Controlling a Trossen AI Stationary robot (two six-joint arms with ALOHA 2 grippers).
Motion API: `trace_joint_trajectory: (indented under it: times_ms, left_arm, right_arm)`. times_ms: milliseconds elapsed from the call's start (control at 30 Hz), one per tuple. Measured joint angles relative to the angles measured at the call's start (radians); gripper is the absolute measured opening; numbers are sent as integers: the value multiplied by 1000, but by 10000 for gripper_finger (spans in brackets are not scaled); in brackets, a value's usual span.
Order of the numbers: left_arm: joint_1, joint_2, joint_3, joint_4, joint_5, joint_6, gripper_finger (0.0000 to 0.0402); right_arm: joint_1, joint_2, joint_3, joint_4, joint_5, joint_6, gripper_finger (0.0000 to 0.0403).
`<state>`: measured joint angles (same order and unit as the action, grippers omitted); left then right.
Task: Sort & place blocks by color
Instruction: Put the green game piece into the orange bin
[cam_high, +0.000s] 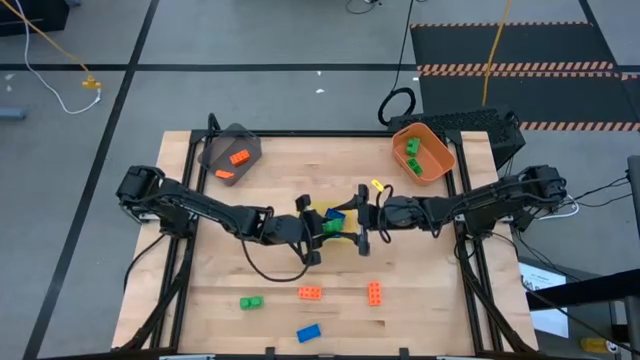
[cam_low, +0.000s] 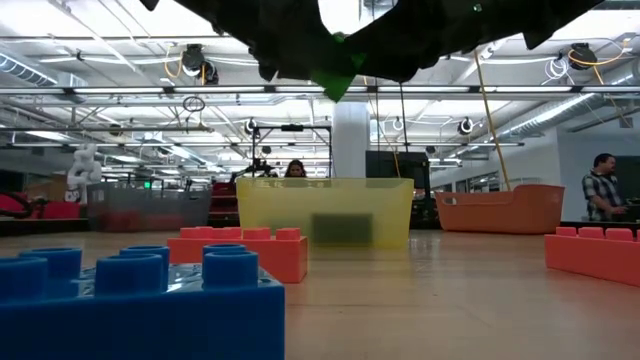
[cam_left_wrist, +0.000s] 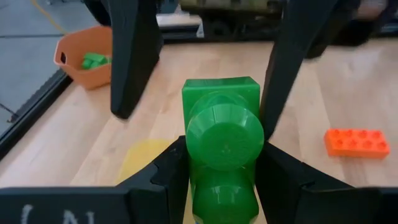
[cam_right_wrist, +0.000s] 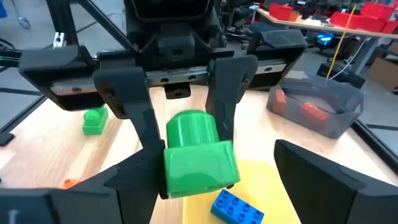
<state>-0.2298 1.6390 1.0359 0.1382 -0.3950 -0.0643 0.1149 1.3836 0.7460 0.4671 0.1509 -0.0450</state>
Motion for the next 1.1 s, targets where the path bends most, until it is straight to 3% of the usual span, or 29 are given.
trace_joint_trajectory:
  times_ms: [333, 533, 667, 900, 1100]
  left_arm:
    - [5, 0, -1, 36, 2, 0, 150]
    - [8, 0, -1, 50, 3, 0, 150]
    - [9, 0, -1, 57, 2, -2, 153]
    - [14, 0, -1, 58, -2, -5, 198]
    - [16, 0, -1, 57, 2, -5, 222]
  right_arm:
    - [-4, 1, -1, 0, 2, 16, 290]
    - [-4, 1, -57, 97, 6, 34, 282]
    - [-4, 2, -97, 179, 5, 35, 241]
    - [-4, 2, -100, 171, 3, 19, 111]
    - [-4, 2, -101, 164, 12, -6, 110]
